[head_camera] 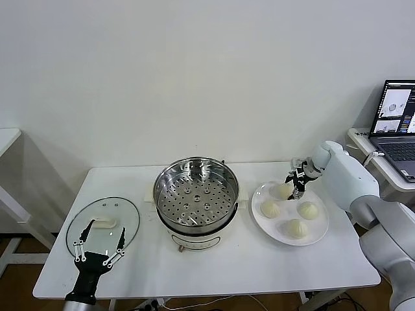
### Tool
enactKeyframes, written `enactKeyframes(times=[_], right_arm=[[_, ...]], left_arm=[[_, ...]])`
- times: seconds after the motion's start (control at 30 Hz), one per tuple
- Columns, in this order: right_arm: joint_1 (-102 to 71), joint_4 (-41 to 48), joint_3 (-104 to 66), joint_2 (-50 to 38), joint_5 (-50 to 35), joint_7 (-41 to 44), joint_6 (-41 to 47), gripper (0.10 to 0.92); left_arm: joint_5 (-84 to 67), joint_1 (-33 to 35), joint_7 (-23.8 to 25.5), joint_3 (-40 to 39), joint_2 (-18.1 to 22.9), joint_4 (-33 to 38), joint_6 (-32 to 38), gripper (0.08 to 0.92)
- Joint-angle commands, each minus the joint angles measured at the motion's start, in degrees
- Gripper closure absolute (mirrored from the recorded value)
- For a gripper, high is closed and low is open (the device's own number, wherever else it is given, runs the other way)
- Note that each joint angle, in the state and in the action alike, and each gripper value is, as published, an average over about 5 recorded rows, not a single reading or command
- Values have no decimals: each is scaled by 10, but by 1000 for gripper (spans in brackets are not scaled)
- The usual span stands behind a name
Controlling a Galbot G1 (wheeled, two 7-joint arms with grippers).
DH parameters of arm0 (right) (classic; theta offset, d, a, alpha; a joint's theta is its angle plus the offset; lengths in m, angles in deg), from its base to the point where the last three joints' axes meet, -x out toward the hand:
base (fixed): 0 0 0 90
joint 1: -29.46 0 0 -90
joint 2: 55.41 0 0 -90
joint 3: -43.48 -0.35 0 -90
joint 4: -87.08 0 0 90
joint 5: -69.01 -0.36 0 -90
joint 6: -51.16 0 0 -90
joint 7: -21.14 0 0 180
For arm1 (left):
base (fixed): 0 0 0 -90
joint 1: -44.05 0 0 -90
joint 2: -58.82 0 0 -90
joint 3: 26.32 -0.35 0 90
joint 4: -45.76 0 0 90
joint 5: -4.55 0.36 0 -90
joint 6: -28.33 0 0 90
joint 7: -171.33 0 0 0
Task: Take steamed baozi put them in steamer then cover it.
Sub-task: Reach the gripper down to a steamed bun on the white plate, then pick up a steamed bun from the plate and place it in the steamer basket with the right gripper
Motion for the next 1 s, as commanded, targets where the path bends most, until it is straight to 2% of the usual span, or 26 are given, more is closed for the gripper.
enactKeyframes(times=[0.03, 0.17, 0.33, 0.5, 0.83, 1.0], right_arm=[[4, -28, 15, -6, -5, 6, -3, 403], [21, -125, 52, -47, -43, 28, -21, 413], [92, -248, 106, -90, -71, 64, -112, 402], [190, -347, 207, -89, -142, 82, -185, 390], [266, -404, 279, 28, -121, 86, -305, 389], [243, -401, 279, 85, -68, 81, -346, 386]], left_arm=[[0, 1, -1, 1, 0, 3, -1, 177], [-1, 0, -1, 1, -2, 4, -2, 177], [-2, -3, -1, -3, -4, 4, -2, 177], [-2, -5, -2, -7, -5, 4, -2, 177], [-1, 4, -2, -5, -6, 10, -1, 177], [0, 6, -3, -5, -7, 6, 1, 177]])
